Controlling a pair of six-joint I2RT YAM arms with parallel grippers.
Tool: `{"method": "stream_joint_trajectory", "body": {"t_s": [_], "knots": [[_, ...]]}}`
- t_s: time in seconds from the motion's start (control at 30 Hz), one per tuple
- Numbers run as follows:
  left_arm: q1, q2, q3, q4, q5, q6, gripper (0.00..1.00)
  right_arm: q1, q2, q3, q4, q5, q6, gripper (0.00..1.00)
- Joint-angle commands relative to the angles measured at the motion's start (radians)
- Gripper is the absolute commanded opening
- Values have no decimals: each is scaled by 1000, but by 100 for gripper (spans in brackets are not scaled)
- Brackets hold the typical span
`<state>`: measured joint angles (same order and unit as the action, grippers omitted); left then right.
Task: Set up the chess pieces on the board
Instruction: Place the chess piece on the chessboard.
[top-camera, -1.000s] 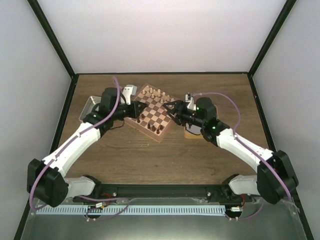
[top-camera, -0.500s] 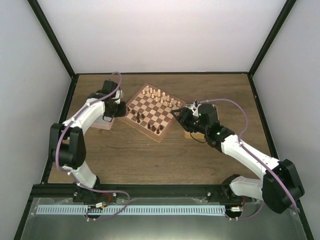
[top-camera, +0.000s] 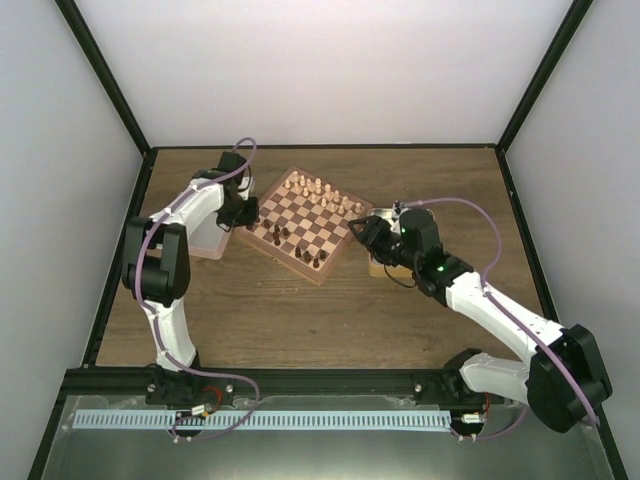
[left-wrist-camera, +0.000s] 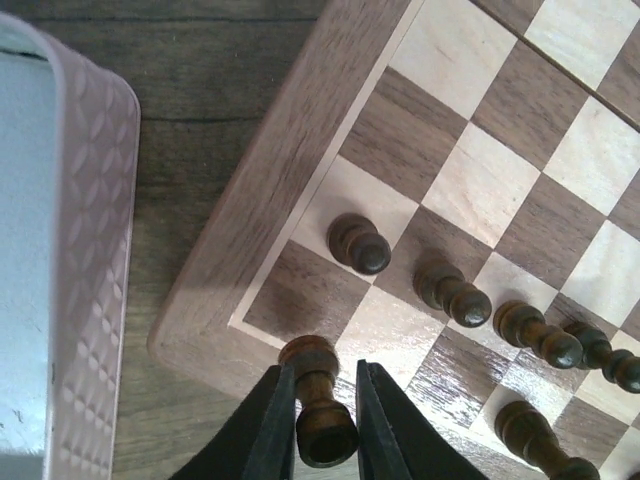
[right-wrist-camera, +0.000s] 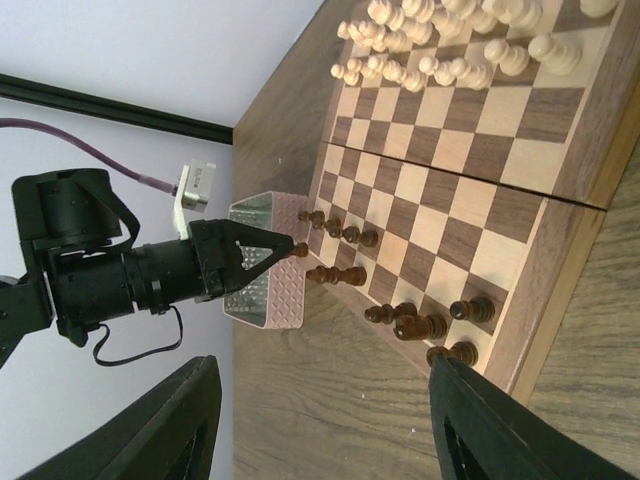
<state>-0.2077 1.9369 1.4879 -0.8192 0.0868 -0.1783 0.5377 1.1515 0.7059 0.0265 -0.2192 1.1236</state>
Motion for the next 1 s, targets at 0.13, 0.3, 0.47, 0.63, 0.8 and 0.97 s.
{"method": "stream_joint_trajectory", "body": {"t_s": [0.13, 0.3, 0.47, 0.63, 0.8, 0.97], "knots": [[19, 70, 70, -51, 20, 62, 22, -8, -51, -3, -42, 70, -42, 59], [20, 68, 67, -49, 10, 63, 22, -7, -56, -6, -48, 69, -46, 59], [19, 56, 52, -36, 35, 66, 15, -8, -52, -10, -43, 63, -45, 59], [20, 54, 47, -17, 25, 60, 8, -8, -56, -12, -46, 61, -44, 59], [20, 54, 54, -3, -1, 50, 9, -8, -56, -18, -45, 61, -44, 59], [20, 67, 51, 1, 35, 54, 12, -8, -57, -21, -43, 59, -43, 59]]}}
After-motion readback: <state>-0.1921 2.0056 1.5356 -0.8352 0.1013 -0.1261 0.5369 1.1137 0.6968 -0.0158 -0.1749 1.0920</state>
